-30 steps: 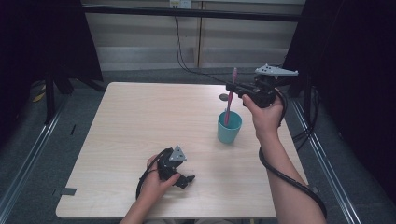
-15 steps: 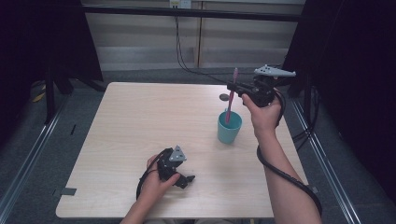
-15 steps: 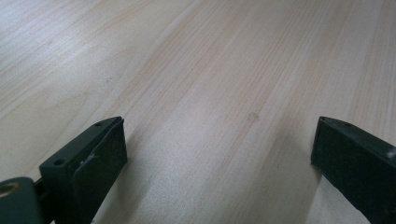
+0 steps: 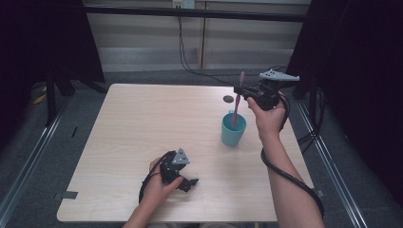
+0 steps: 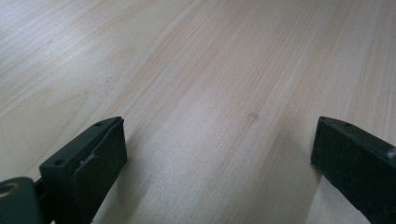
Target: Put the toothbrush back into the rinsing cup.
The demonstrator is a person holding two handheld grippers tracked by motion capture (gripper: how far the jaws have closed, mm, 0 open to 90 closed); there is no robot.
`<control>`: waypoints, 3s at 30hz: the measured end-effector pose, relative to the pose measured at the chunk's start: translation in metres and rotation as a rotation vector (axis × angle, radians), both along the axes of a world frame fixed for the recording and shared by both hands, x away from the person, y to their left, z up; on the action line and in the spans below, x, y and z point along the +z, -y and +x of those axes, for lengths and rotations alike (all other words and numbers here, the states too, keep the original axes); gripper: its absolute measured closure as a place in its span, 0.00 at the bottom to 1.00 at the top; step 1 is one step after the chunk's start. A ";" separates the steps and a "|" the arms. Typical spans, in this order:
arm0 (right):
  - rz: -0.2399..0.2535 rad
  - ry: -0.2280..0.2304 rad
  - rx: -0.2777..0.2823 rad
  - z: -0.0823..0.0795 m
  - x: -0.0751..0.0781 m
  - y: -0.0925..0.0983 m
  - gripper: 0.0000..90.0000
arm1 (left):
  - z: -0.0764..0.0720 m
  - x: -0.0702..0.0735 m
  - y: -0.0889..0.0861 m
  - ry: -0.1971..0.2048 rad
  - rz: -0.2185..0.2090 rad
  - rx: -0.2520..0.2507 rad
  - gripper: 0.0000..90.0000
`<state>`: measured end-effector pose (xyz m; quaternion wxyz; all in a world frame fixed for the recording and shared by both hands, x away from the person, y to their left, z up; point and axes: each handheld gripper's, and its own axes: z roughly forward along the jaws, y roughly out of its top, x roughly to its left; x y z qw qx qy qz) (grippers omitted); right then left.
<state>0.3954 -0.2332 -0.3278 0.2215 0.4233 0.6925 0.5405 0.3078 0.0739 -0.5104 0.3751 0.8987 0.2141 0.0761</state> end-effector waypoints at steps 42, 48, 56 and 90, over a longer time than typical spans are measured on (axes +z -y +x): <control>-0.058 -0.084 -0.064 0.016 -0.088 0.004 0.93 | -0.002 0.000 0.000 0.000 0.000 0.003 0.04; -0.070 -0.101 -0.064 0.014 -0.095 0.003 0.92 | -0.002 0.000 0.000 -0.001 -0.005 0.006 0.04; -0.075 -0.107 -0.081 0.010 -0.095 0.008 0.76 | -0.003 -0.001 0.001 0.000 -0.011 0.011 0.04; -0.144 -0.117 -0.033 -0.045 -0.091 0.030 0.22 | -0.005 0.000 0.001 0.000 0.002 0.013 0.03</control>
